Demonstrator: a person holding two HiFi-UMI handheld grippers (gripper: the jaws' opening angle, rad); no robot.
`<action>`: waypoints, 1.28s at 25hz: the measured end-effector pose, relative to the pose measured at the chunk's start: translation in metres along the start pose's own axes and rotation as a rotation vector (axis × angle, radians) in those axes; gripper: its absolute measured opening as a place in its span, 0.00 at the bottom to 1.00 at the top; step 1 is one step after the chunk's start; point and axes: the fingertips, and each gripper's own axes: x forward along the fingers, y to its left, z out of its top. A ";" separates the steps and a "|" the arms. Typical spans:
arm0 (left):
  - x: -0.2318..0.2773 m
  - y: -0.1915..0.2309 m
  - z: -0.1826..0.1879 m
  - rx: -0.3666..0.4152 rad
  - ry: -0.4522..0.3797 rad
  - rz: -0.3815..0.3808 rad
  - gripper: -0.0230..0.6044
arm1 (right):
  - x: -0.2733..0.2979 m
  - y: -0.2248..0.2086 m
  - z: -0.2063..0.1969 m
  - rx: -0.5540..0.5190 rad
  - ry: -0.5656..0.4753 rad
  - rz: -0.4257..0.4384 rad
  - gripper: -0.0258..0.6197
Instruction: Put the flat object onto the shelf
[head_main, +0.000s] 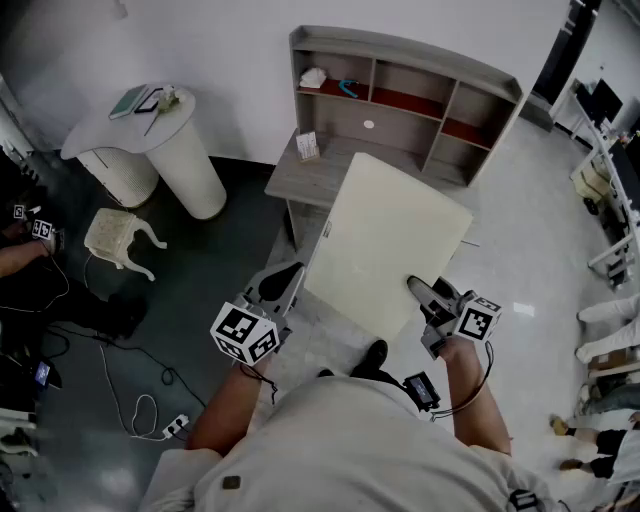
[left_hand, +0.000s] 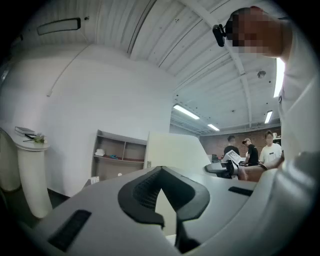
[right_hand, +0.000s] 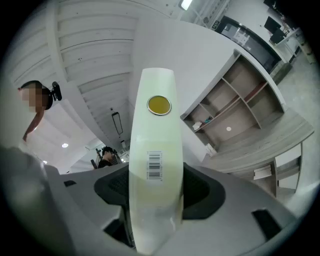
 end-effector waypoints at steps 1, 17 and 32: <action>0.000 0.000 0.001 -0.005 -0.003 0.002 0.06 | 0.000 0.000 0.001 -0.002 0.001 0.000 0.48; 0.019 0.002 -0.008 -0.035 0.002 0.010 0.06 | 0.003 -0.019 0.009 0.011 0.001 -0.006 0.48; 0.144 0.006 -0.012 -0.048 0.025 0.022 0.06 | -0.004 -0.109 0.092 0.010 -0.001 -0.005 0.48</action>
